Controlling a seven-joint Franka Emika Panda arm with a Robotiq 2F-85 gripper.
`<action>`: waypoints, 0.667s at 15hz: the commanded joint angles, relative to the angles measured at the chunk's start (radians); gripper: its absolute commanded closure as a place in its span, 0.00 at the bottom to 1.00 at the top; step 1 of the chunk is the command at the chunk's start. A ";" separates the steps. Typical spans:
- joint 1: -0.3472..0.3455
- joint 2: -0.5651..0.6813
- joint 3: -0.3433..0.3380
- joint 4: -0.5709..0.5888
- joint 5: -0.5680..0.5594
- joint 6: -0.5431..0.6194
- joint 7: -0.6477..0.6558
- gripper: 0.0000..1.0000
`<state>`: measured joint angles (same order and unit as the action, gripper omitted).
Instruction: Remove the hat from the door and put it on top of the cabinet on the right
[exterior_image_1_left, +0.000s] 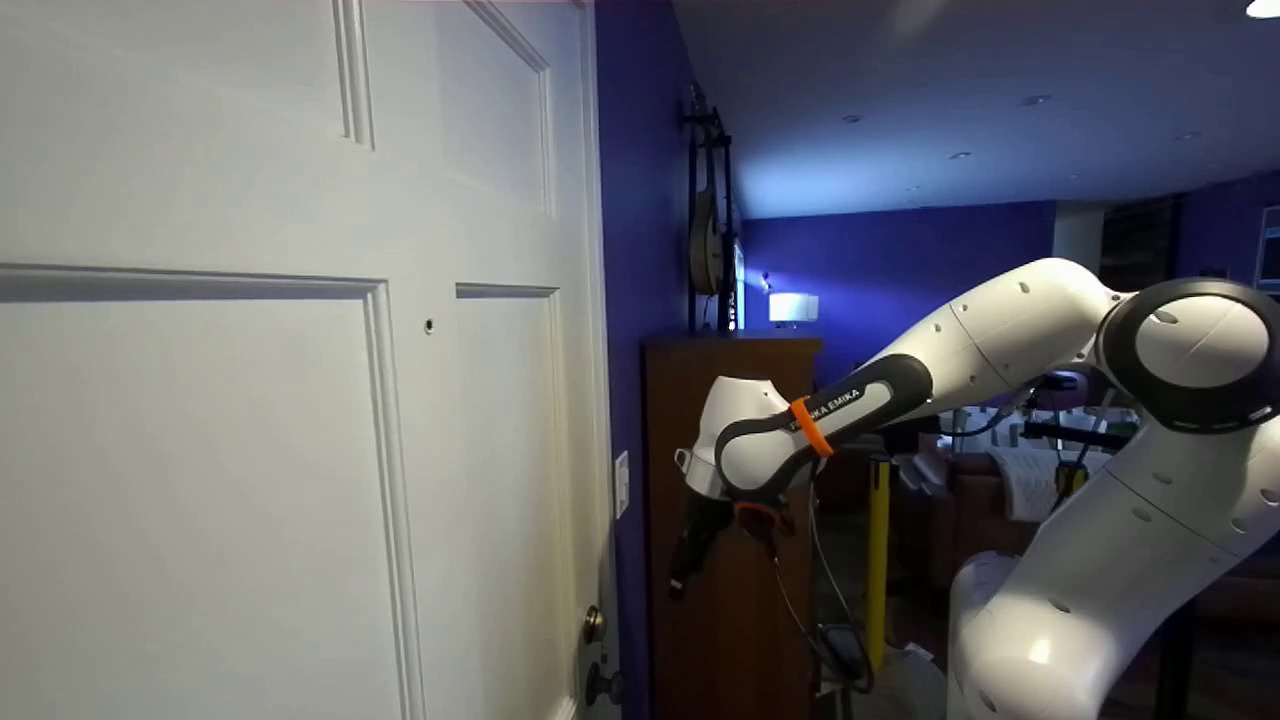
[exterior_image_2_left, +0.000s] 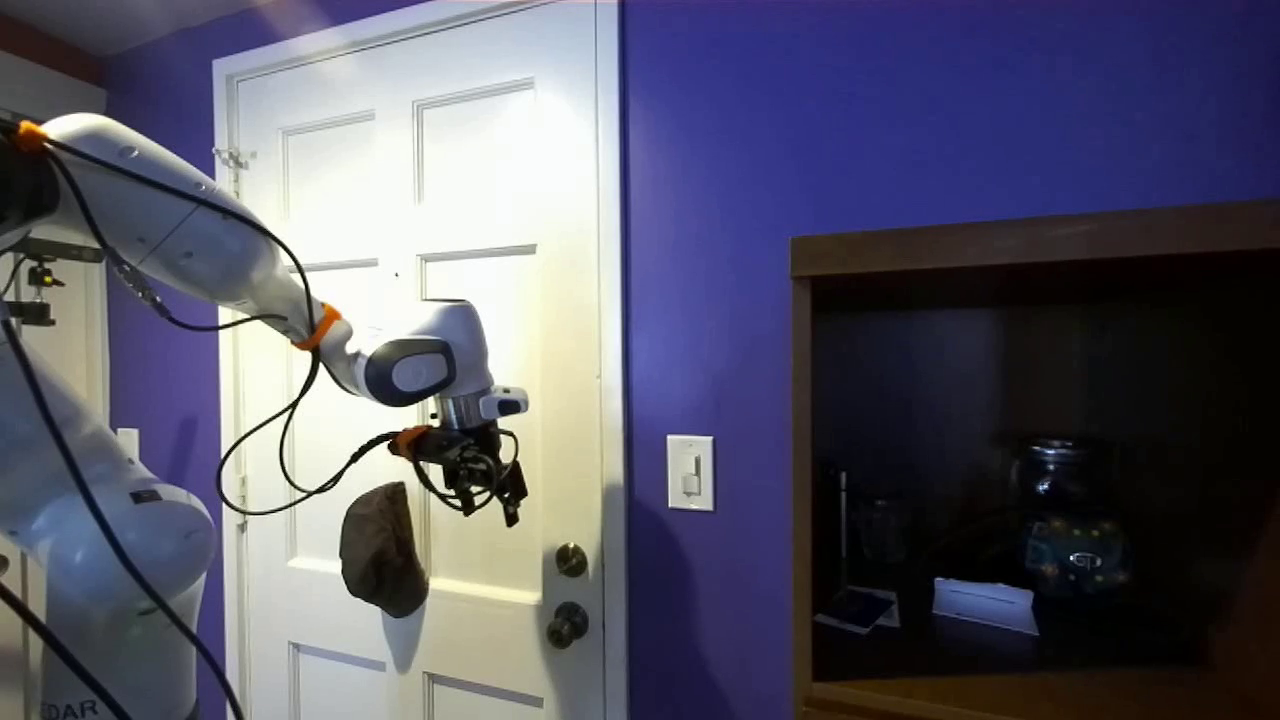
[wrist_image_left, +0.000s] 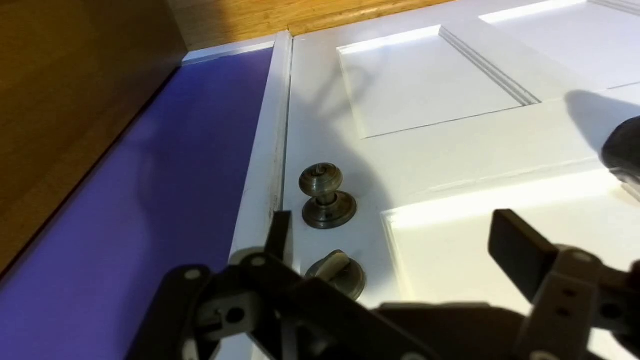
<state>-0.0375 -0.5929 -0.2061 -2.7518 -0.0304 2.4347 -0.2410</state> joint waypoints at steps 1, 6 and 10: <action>0.039 0.003 0.015 0.045 0.042 -0.029 -0.026 0.00; 0.177 0.039 0.026 0.179 0.183 -0.138 -0.041 0.00; 0.128 0.006 0.045 0.121 0.144 -0.089 -0.014 0.00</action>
<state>0.1089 -0.5891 -0.1788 -2.6324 0.0986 2.3487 -0.2446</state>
